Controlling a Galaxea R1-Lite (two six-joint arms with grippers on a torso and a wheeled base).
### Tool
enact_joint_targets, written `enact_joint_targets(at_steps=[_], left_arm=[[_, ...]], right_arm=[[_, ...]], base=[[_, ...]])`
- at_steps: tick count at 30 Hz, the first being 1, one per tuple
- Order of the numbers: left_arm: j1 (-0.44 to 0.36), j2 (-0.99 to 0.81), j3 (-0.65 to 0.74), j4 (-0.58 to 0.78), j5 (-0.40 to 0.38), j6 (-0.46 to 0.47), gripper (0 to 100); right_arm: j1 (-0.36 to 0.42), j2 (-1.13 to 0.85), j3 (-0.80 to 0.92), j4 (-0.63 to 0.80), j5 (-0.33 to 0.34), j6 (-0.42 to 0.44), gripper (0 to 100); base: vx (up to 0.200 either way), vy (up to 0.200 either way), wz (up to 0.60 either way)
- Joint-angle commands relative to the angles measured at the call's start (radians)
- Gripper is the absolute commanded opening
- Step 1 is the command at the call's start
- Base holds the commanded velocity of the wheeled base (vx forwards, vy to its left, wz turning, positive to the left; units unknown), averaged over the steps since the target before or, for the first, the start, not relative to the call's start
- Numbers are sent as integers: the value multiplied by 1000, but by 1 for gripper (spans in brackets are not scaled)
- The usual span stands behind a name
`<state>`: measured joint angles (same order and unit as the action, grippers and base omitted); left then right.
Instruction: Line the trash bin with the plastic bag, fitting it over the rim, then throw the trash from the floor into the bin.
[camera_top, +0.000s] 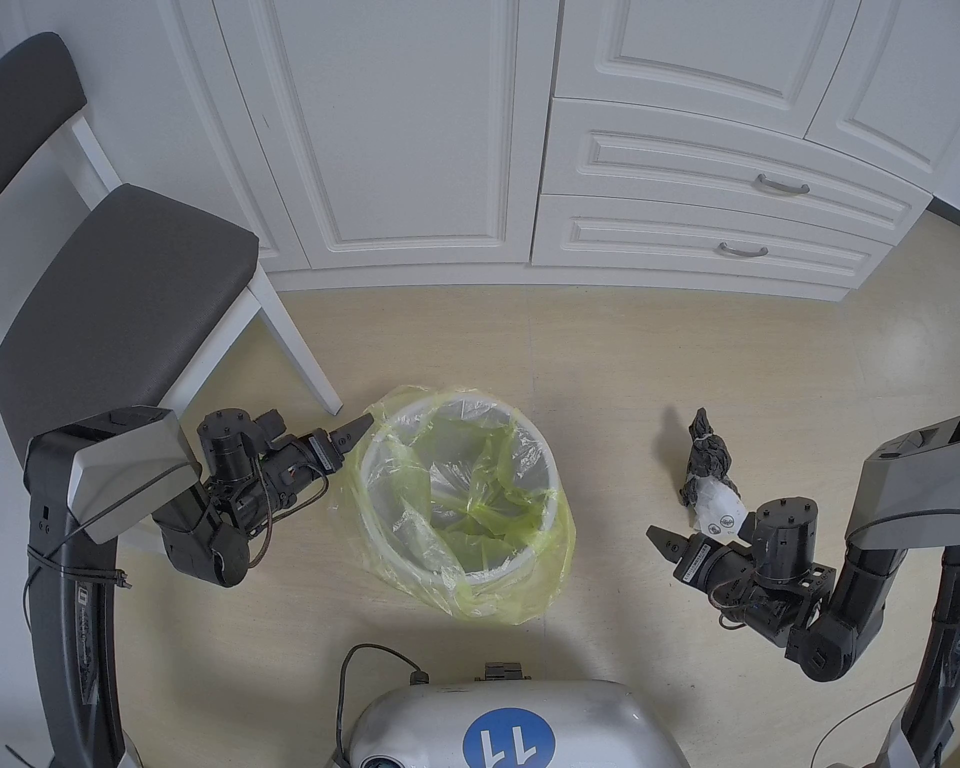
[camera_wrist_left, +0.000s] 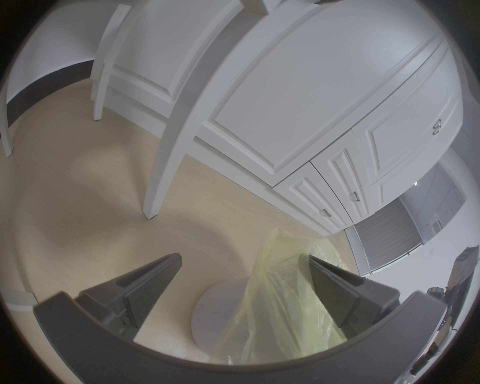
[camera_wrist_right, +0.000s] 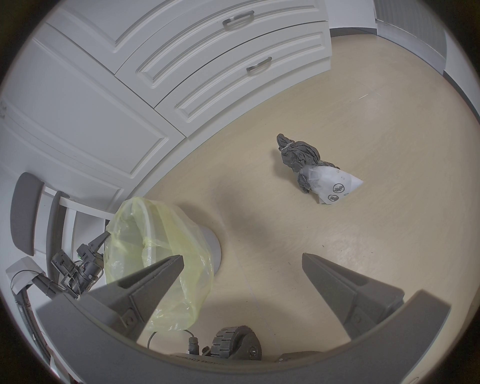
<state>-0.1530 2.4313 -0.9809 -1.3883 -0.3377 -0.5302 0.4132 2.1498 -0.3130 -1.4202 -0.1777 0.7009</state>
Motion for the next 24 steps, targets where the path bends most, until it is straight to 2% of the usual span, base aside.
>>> enact_joint_targets(at_steps=[1,12,24], left_arm=[[7,22,-4,0,-3,-14,100],[3,86,-21,2,-4,-37,100],[9,109,-52,66,-3,-39,100]], right_arm=[[1,1,2,0,1,-4,100],[9,2,11,0,6,-4,100],[10,12,12,0,7,-4,100]], base=[[0,0,0],[0,0,0],[0,0,0]])
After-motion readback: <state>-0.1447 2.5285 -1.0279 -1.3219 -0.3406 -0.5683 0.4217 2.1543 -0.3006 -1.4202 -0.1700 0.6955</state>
